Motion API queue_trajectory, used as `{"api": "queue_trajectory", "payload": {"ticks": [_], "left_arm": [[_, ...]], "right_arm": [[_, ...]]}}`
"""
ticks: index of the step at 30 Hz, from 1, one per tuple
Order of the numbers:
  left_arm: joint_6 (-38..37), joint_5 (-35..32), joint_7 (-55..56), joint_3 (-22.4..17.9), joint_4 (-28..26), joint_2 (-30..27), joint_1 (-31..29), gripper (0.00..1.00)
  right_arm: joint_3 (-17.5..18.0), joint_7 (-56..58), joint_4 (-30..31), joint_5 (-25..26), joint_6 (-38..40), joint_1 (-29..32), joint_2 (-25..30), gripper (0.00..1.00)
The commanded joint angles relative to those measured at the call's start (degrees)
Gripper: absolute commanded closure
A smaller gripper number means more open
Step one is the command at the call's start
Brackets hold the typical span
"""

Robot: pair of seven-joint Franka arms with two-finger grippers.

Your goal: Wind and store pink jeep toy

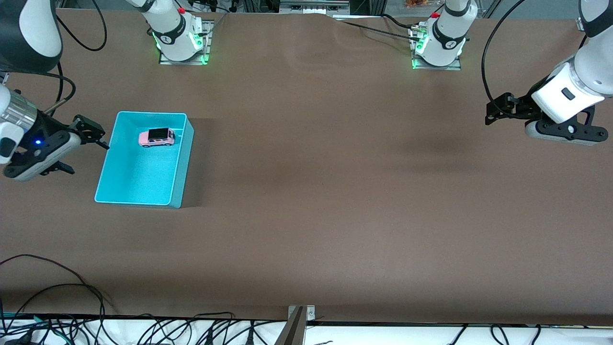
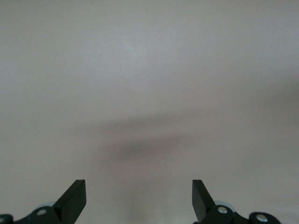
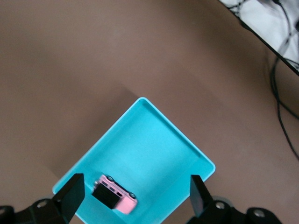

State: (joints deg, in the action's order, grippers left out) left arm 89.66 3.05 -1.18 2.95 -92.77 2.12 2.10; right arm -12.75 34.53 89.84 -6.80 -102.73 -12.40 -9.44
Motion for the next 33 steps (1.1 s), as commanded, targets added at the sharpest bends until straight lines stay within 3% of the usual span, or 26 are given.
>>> {"api": "queue_trajectory", "payload": {"ticks": [1,14,20,30,33], "left_arm": [[-1.06,0.47,0.56,0.31,2.15,0.87,-0.43,0.00],[-1.15,-3.14,0.56,0.66,2.15,0.60,-0.08,0.00],[-1.15,-2.61,0.04,0.31,2.15,0.60,-0.61,0.00],[-1.15,-2.61,0.12,0.31,2.15,0.60,-0.52,0.00],[-1.24,-2.61,0.12,0.31,2.15,0.60,-0.52,0.00]], "right_arm": [[-0.08,-14.12,-4.84,-0.32,2.01,-0.26,-1.11,0.00],[-0.96,-20.46,-7.22,-0.23,9.29,0.27,0.12,0.00],[-1.75,-29.07,-6.61,0.82,12.64,0.27,2.14,0.00],[-1.75,-31.10,5.60,3.73,10.36,0.35,12.07,0.00],[-1.75,-31.28,6.14,3.73,10.88,0.36,12.87,0.00]]}}
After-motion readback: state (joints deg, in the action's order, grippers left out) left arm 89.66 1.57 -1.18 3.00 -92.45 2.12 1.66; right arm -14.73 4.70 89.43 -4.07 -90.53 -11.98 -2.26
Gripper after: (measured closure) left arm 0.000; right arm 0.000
